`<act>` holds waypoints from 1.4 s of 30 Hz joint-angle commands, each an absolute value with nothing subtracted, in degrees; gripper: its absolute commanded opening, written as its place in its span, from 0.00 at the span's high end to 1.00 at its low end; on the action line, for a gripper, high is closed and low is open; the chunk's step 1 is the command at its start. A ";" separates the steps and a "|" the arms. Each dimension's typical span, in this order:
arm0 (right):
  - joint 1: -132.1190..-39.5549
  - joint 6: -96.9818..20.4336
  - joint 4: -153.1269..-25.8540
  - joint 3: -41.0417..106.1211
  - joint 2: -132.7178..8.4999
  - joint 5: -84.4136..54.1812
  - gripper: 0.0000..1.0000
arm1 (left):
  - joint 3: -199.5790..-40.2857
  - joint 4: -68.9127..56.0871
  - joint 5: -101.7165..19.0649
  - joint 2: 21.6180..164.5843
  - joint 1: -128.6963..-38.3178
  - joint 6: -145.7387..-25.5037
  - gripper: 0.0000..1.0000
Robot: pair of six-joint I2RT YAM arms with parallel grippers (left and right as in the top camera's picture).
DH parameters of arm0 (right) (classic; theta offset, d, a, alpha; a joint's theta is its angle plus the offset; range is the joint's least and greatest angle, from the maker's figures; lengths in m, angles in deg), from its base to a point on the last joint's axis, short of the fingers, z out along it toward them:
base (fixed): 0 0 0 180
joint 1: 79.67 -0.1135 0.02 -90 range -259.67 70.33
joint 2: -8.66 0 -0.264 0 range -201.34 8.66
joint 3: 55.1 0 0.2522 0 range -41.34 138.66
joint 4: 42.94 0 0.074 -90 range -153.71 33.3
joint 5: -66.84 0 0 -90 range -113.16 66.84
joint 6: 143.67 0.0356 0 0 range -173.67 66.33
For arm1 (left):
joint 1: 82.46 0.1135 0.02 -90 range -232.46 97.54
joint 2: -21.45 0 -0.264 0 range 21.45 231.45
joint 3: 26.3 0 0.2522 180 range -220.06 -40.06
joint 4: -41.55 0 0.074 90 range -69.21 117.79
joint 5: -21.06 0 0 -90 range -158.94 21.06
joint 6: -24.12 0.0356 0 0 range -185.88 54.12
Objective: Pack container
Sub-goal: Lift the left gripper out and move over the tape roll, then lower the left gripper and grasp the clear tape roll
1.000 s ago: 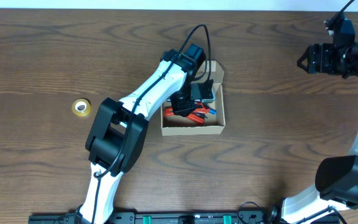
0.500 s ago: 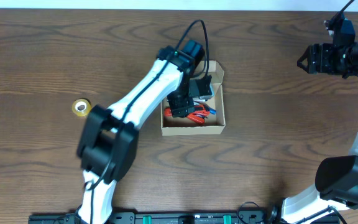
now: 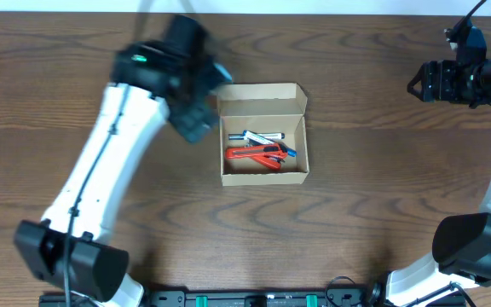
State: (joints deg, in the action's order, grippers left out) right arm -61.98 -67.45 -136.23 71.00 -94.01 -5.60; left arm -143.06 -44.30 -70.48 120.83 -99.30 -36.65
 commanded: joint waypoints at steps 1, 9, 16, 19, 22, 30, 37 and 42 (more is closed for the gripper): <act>-62.50 -68.31 -136.45 70.82 -93.35 -5.36 0.24 | -143.84 -43.93 -72.28 119.25 -90.93 -46.18 0.05; -62.50 -68.31 -136.45 70.80 -93.35 -5.36 0.24 | -143.52 -42.84 -66.57 120.46 -75.52 -59.32 0.05; -62.53 -68.31 -136.43 70.80 -93.35 -5.34 0.24 | -134.20 -36.28 -66.33 121.11 -73.11 -59.05 0.04; -62.53 -68.28 -136.45 70.80 -93.35 -5.34 0.24 | -127.82 -32.37 -65.83 121.11 -73.92 -58.97 0.04; -62.53 -68.28 -136.45 70.80 -93.35 -5.34 0.24 | -123.78 -29.57 -63.07 121.11 -74.25 -57.31 0.04; -62.53 -68.28 -136.49 70.80 -93.35 -5.31 0.25 | -117.46 -22.44 -61.37 121.42 -74.29 -56.50 0.02; -62.53 -68.28 -136.62 70.80 -93.35 -5.09 0.25 | -117.13 -22.36 -60.47 126.66 -74.34 -56.19 0.01; -62.53 -68.28 -136.91 70.80 -93.35 -5.12 0.25 | -117.13 -22.36 -58.79 130.20 -74.36 -56.04 0.00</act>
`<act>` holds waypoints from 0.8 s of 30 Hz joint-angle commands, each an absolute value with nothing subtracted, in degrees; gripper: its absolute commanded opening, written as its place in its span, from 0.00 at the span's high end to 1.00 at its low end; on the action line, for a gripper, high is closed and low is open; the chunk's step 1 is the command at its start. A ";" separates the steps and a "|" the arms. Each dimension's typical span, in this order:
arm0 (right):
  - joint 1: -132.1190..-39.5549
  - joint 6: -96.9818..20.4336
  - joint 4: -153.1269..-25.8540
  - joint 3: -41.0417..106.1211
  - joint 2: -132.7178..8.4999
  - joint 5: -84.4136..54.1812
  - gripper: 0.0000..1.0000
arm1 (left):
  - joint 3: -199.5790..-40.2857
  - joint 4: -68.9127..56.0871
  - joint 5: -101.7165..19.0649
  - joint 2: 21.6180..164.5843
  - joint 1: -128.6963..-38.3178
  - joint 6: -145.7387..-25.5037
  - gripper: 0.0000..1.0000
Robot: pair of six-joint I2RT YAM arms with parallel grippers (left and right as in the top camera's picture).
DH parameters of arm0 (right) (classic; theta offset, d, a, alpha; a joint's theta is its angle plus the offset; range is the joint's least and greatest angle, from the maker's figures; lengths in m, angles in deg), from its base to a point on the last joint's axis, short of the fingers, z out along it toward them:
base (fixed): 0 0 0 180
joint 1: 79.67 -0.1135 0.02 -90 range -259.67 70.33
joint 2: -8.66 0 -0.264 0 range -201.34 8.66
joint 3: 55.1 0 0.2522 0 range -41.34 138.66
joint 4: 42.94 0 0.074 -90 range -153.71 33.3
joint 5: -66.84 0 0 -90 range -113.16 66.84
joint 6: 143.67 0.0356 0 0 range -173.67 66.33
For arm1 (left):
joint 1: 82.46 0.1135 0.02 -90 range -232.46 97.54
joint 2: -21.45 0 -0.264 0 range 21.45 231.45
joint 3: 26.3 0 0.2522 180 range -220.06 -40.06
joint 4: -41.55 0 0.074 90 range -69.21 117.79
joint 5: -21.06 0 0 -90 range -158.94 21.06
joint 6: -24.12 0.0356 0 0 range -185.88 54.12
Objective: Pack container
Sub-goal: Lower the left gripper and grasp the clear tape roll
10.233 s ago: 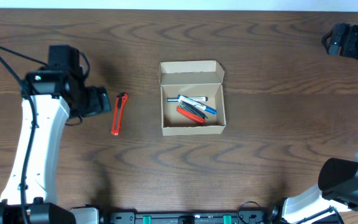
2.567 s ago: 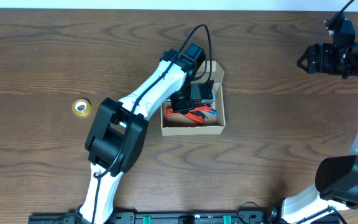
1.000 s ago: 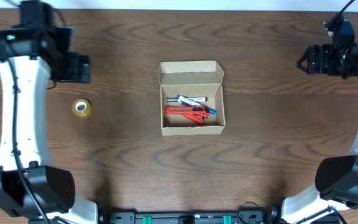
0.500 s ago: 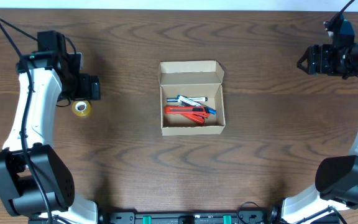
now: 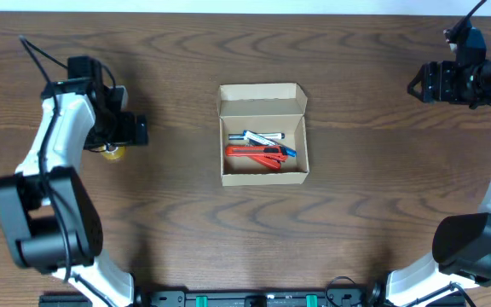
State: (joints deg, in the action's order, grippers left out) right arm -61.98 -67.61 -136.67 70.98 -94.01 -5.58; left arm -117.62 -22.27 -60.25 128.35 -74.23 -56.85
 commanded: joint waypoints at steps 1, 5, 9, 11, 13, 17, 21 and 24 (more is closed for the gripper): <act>-62.53 -68.28 -136.95 70.80 -93.35 -5.12 0.25 | -117.13 -22.23 -58.77 130.44 -74.36 -56.04 0.00; -62.53 -68.28 -137.17 70.80 -93.35 -5.12 0.25 | -117.13 -21.40 -58.79 130.49 -74.36 -55.80 0.00; -62.53 -68.28 -137.17 70.80 -93.35 -5.12 0.25 | -117.07 -20.61 -58.81 130.77 -74.36 -55.80 0.00; -62.53 -68.28 -137.17 70.80 -93.35 -5.12 0.26 | -117.05 -20.32 -58.79 130.99 -74.36 -55.71 0.00; -62.53 -68.28 -137.22 70.80 -93.35 -5.09 0.26 | -117.03 -20.13 -58.79 131.17 -74.36 -55.60 0.00; -62.53 -68.28 -137.30 70.80 -93.35 -5.09 0.26 | -117.03 -19.87 -58.79 131.80 -74.36 -55.60 0.00; -62.53 -68.26 -137.32 70.80 -93.35 -5.09 0.26 | -117.03 -19.67 -58.77 132.76 -74.36 -55.60 0.00; -62.53 -68.26 -137.32 70.80 -93.35 -5.09 0.26 | -117.03 -19.67 -58.64 133.68 -74.36 -55.58 0.00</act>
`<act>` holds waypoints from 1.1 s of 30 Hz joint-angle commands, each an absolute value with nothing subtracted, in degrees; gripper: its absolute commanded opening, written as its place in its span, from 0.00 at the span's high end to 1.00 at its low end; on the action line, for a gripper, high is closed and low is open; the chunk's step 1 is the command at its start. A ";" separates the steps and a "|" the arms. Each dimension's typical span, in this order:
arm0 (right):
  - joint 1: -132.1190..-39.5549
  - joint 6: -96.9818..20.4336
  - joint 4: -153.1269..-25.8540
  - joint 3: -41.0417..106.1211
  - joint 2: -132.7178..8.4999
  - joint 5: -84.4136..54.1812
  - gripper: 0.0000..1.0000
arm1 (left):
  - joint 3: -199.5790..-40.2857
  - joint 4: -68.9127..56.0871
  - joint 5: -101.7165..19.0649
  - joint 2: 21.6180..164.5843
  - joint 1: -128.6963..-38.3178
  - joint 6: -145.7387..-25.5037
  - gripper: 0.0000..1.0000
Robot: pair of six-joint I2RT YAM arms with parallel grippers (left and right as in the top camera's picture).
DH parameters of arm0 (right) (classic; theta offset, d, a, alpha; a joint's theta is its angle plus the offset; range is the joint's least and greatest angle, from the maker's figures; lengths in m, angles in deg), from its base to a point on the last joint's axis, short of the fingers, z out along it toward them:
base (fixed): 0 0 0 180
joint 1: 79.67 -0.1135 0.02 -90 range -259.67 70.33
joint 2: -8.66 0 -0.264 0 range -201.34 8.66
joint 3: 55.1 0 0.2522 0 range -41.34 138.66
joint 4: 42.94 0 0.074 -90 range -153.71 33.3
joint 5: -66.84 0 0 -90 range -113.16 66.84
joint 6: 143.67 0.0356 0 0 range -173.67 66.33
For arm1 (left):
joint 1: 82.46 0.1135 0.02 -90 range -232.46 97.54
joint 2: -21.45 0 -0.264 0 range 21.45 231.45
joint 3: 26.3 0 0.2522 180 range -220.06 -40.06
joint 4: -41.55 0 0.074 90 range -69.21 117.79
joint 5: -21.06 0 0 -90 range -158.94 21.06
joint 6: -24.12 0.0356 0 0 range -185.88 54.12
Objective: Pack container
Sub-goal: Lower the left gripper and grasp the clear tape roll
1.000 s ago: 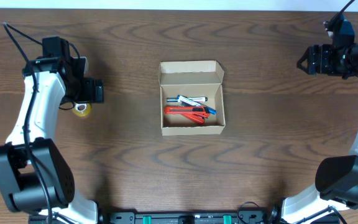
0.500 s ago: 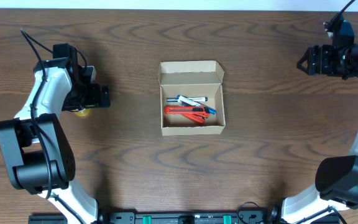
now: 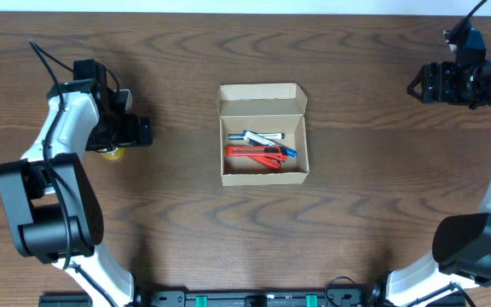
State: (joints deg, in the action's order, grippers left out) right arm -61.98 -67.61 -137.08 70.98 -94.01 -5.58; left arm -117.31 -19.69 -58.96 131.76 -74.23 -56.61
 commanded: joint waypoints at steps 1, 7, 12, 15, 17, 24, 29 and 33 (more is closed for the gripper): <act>-62.53 -68.26 -137.32 70.80 -93.35 -5.12 0.26 | -117.03 -19.67 -58.53 133.94 -74.36 -55.58 0.00; -62.53 -68.28 -137.32 70.80 -93.35 -5.12 0.26 | -117.03 -18.62 -58.35 134.82 -74.36 -55.54 0.00; -62.53 -68.28 -137.32 70.80 -93.35 -5.12 0.26 | -117.03 -18.03 -58.37 135.54 -74.36 -55.45 0.01; -62.53 -68.28 -137.32 70.80 -93.35 -5.12 0.26 | -117.03 -17.99 -58.37 136.52 -74.36 -55.14 0.01; -62.53 -68.28 -137.30 70.80 -93.35 -5.12 0.26 | -117.03 -18.07 -58.35 137.13 -74.36 -55.16 0.01; -62.53 -68.26 -137.35 70.80 -93.35 -5.12 0.26 | -117.03 -18.05 -58.37 137.77 -74.36 -55.16 0.23; -62.53 -68.28 -137.46 70.80 -93.35 -5.12 0.27 | -117.03 -18.47 -58.35 137.77 -74.36 -55.23 0.35; -62.53 -68.28 -137.54 70.80 -93.35 -5.12 0.27 | -117.03 -18.79 -57.85 137.77 -74.36 -56.13 0.57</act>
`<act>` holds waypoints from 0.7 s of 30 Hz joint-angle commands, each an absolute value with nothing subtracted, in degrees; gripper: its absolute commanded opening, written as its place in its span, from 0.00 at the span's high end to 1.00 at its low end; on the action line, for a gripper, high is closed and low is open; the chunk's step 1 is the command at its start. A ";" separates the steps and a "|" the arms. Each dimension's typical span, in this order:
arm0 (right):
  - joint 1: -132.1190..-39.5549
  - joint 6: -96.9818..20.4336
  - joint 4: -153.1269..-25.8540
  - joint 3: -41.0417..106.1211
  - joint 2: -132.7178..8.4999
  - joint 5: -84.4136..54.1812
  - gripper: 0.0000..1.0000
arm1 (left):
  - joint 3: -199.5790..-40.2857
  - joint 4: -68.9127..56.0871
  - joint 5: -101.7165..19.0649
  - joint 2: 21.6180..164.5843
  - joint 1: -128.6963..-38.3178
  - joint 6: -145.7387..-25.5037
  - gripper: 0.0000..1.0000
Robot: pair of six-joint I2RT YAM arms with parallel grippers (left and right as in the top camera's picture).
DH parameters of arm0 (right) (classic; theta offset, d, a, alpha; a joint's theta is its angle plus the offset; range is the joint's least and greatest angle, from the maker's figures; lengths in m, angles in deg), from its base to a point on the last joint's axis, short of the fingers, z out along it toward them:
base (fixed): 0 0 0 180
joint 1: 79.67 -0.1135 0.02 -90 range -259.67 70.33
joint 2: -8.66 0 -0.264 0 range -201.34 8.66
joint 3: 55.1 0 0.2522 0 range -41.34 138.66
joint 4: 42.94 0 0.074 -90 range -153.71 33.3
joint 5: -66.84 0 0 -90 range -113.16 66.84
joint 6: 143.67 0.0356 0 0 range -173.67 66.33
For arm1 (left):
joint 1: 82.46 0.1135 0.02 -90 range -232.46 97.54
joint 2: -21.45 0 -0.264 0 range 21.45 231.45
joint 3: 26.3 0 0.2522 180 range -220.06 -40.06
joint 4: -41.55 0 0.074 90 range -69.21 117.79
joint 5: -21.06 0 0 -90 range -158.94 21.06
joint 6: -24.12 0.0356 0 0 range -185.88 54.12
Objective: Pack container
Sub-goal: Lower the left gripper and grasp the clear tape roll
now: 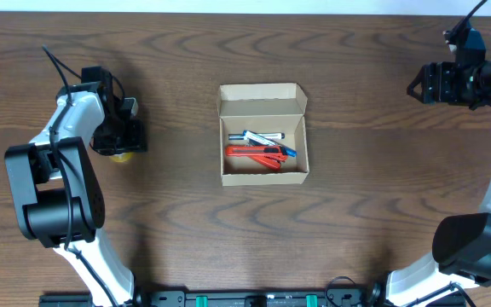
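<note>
An open cardboard box point(263, 173) sits mid-table with its lid flap folded back. Inside lie a red utility knife point(252, 153) and a blue and white marker point(262, 136). At the far left, a small yellow object point(122, 157) rests on the table. My left gripper point(124, 136) hangs directly over it and covers most of it; its fingers are hidden under the wrist. My right gripper point(422, 85) is held far from the box at the right rear, and its jaws are too dark to read.
The left arm's white links point(62, 136) run down the left side to a base near the front edge. The right arm stands along the right edge. Brown wooden table point(186, 222) surrounds the box.
My left gripper has shifted slightly down and right, and now sits more squarely over the yellow object. The box, its contents and the right arm are unchanged.
At first my left gripper was blurred at the box's left rear corner. It then stood at the far left beside the yellow object and stayed there. Now it is directly over that object. The right arm held still throughout.
</note>
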State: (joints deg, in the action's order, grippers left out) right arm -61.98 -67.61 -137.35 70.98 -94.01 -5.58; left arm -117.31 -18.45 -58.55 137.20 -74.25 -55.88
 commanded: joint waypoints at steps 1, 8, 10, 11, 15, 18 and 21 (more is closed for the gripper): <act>-62.53 -68.26 -137.56 70.80 -93.35 -5.12 0.27 | -117.03 -18.88 -57.08 137.77 -74.34 -56.10 0.68; -62.53 -68.28 -137.52 70.80 -93.35 -5.12 0.27 | -117.05 -19.65 -55.18 137.74 -74.36 -57.59 0.94; -62.53 -68.28 -137.46 70.80 -93.35 -5.12 0.27 | -117.05 -20.26 -54.46 137.68 -74.36 -57.57 0.94; -62.53 -68.28 -137.37 70.80 -93.35 -5.12 0.26 | -117.11 -20.89 -53.81 137.53 -74.36 -57.50 0.94; -62.50 -68.31 -137.17 70.80 -93.35 -5.16 0.27 | -117.57 -22.34 -53.87 135.27 -75.26 -54.86 0.94; -62.50 -68.31 -137.15 70.80 -93.35 -5.14 0.27 | -119.71 -24.37 -54.16 131.49 -77.00 -52.82 0.94; -62.53 -68.31 -137.04 70.80 -93.35 -5.14 0.27 | -123.71 -26.88 -54.09 127.32 -79.28 -51.82 0.94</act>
